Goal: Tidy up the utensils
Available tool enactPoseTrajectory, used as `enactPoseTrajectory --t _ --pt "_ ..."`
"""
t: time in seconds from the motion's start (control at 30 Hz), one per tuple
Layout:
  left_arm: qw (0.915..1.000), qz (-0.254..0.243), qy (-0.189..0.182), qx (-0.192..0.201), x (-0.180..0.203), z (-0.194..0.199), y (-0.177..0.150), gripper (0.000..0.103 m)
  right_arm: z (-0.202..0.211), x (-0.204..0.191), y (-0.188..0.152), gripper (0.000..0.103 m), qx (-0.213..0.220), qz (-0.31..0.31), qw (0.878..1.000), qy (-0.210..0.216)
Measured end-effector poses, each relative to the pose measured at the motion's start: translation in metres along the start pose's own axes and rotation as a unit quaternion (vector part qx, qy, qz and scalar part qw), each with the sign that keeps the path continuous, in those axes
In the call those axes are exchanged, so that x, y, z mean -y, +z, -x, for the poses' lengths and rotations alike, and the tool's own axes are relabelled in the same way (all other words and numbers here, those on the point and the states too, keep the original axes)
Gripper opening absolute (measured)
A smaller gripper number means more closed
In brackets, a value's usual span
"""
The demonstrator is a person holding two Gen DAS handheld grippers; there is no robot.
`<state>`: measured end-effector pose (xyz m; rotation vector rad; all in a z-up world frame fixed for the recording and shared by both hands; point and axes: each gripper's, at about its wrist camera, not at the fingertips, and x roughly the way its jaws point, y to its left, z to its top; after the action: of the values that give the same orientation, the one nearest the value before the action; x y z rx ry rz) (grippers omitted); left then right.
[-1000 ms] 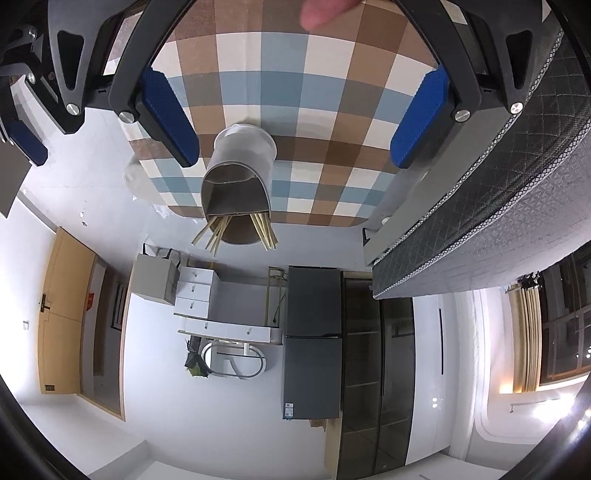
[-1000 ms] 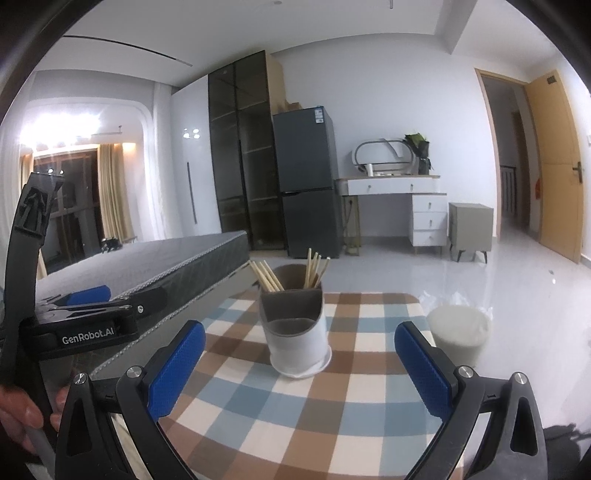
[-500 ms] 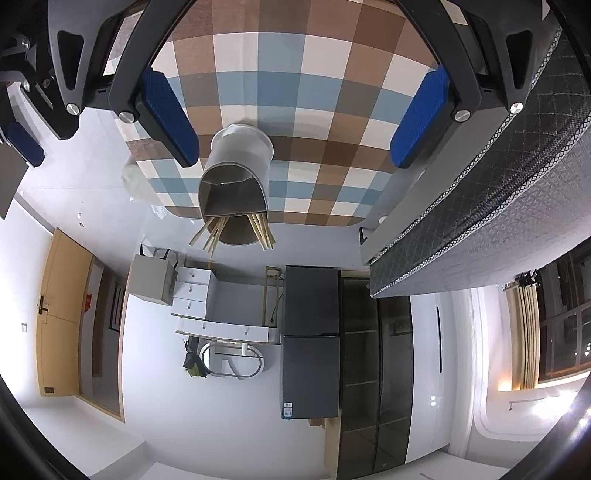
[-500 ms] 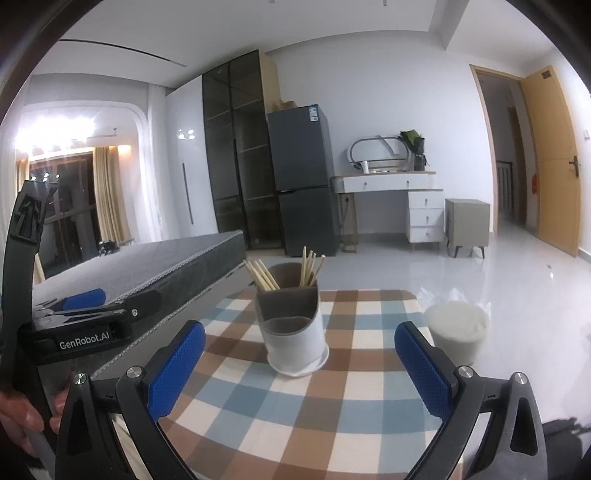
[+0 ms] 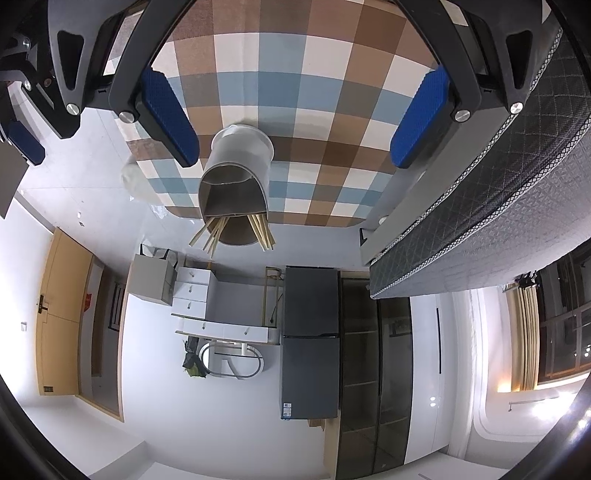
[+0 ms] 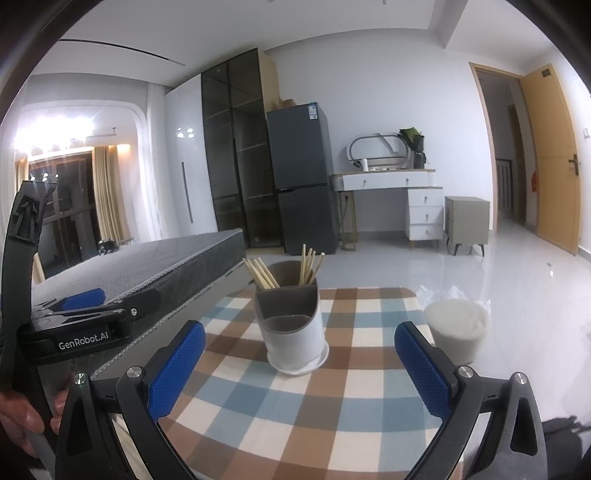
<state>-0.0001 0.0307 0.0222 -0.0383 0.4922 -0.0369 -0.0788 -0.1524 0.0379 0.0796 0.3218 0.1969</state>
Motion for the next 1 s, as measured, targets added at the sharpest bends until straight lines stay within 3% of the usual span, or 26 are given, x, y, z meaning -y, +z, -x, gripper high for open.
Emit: enactPoseTrajectory --t 1.0 --pt "1.0 0.003 0.004 -0.004 -0.0011 -0.0016 -0.0016 0.101 -0.005 0.0033 -0.0013 0.103 -0.013 -0.005 1.0 0.002"
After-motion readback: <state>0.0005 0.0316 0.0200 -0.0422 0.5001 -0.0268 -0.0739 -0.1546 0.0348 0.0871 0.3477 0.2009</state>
